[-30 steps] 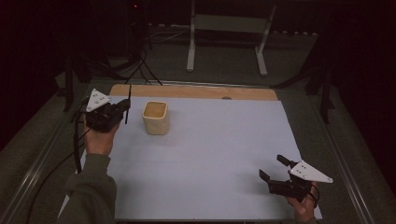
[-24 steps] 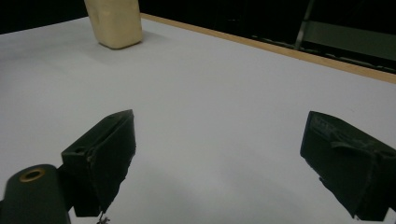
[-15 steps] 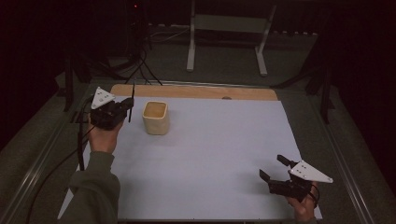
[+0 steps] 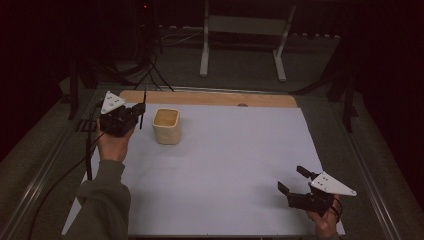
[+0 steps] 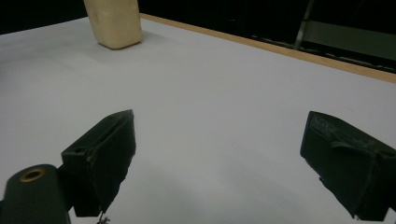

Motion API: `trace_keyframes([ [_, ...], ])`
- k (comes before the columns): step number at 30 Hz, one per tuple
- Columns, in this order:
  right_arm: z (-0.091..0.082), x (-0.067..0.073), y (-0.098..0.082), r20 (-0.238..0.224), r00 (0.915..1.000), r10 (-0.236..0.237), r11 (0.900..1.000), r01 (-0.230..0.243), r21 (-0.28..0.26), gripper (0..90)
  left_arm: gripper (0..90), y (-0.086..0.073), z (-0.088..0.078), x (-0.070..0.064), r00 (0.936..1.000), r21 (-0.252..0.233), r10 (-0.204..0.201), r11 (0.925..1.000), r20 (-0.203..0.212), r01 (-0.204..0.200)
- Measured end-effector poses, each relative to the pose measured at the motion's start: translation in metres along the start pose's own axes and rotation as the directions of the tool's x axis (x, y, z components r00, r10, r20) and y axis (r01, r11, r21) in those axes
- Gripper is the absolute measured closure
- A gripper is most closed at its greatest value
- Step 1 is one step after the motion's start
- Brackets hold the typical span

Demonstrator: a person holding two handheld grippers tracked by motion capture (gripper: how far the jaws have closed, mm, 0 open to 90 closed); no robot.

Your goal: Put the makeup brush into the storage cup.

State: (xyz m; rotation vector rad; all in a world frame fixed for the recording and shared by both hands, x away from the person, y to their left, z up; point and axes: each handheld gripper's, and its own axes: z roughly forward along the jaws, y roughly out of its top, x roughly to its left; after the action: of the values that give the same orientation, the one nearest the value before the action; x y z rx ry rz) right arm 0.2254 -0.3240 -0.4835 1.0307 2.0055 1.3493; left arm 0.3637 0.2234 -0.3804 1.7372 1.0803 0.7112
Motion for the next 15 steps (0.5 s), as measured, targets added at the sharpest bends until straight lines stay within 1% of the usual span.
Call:
trace_keyframes([
  [15, 0.0006, 0.0002, 0.0000, -0.001, 1.0000, 0.000, 1.000, 0.000, 0.002, 10.3, 86.3, 0.0034, 0.0079, -0.0017, 1.0000, -0.001, -0.001, 1.0000, 0.010, 0.001],
])
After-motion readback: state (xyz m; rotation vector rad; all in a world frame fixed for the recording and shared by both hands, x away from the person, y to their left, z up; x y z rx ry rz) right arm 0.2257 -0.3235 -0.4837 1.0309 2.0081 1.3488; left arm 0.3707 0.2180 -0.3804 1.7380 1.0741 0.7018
